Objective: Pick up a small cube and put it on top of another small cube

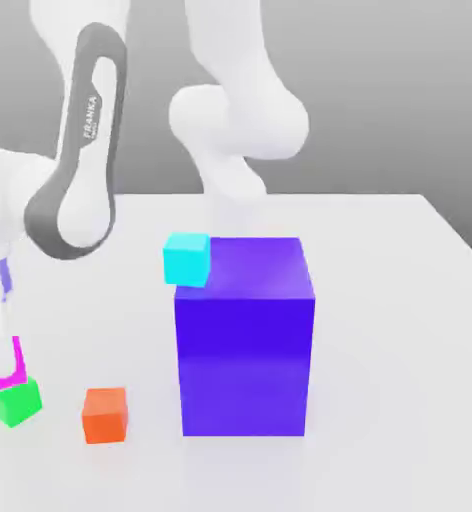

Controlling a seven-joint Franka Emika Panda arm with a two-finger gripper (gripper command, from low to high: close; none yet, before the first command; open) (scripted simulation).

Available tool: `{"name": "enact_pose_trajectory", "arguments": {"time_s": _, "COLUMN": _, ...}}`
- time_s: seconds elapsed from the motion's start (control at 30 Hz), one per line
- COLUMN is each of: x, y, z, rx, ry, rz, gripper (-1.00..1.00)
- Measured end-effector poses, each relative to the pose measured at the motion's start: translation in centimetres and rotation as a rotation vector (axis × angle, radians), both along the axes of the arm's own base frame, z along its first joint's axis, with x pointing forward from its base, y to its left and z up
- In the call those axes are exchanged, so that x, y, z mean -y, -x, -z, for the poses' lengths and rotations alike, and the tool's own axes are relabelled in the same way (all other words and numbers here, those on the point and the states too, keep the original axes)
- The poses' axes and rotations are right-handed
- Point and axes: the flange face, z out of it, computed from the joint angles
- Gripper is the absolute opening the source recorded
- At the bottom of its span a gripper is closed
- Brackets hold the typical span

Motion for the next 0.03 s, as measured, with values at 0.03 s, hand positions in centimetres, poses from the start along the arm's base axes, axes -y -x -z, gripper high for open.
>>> {"name": "enact_pose_trajectory", "arguments": {"time_s": 0.03, "x": 0.0, "y": 0.0, "z": 0.0, "rx": 0.0, "ry": 0.0, "rz": 0.0, "gripper": 1.0}}
